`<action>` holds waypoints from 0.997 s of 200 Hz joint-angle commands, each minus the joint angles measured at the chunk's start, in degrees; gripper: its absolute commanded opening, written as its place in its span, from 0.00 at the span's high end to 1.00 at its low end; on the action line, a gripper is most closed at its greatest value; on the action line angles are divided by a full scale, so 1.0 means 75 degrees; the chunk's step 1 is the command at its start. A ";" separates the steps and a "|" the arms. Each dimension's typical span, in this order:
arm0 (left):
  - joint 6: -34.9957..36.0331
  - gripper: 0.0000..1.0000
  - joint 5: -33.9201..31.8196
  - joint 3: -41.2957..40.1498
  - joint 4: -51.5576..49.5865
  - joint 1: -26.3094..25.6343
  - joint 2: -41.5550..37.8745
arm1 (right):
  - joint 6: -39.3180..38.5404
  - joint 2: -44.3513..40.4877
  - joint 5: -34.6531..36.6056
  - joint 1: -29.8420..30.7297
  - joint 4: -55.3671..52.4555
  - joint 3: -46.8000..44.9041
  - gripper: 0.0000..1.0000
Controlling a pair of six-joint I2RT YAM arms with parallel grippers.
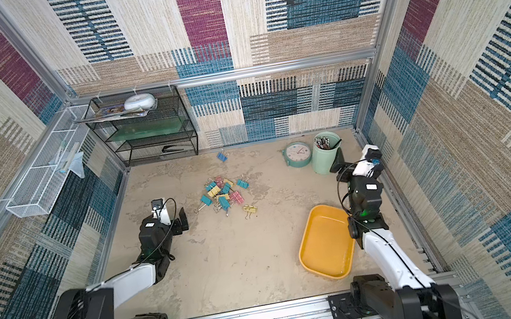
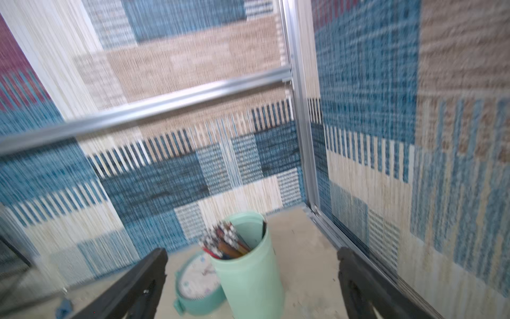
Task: Put the binder clips in the storage box
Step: Move the storage box to the center of the board.
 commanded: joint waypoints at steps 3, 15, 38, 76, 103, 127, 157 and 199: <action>-0.0886 0.04 -0.1159 0.0669 -0.2736 -0.0890 -0.1588 | 0.1409 -0.0660 -0.1110 0.0006 -0.3597 0.0652 0.00; -0.2108 0.10 -0.0987 0.1243 -0.4163 -0.1415 -0.2117 | 0.1640 -0.0887 -0.2025 0.0006 -0.4086 0.0839 0.00; -0.3679 0.15 0.0647 0.2665 -0.6156 -0.2472 -0.1753 | 0.1949 -0.1236 -0.3780 0.0005 -0.4716 0.1028 0.01; -0.3976 0.22 0.1069 0.4744 -0.6501 -0.5759 0.0913 | 0.2564 -0.2004 -0.4765 0.0007 -0.5165 0.0829 0.01; -0.3771 0.26 0.1091 0.6613 -0.7039 -0.6981 0.3320 | 0.2767 -0.2734 -0.4202 0.0006 -0.5877 0.0752 0.01; -0.3568 0.29 0.1433 0.7998 -0.7510 -0.7414 0.4991 | 0.2929 -0.3501 -0.3504 0.0006 -0.6524 0.0765 0.01; -0.3385 0.32 0.1301 0.9362 -0.8572 -0.7503 0.6456 | 0.2786 -0.4033 -0.3431 0.0006 -0.7045 0.0827 0.01; -0.3064 0.66 0.1502 0.9794 -0.8965 -0.7358 0.7108 | 0.2399 -0.3795 -0.3843 0.0006 -0.7559 0.0924 0.01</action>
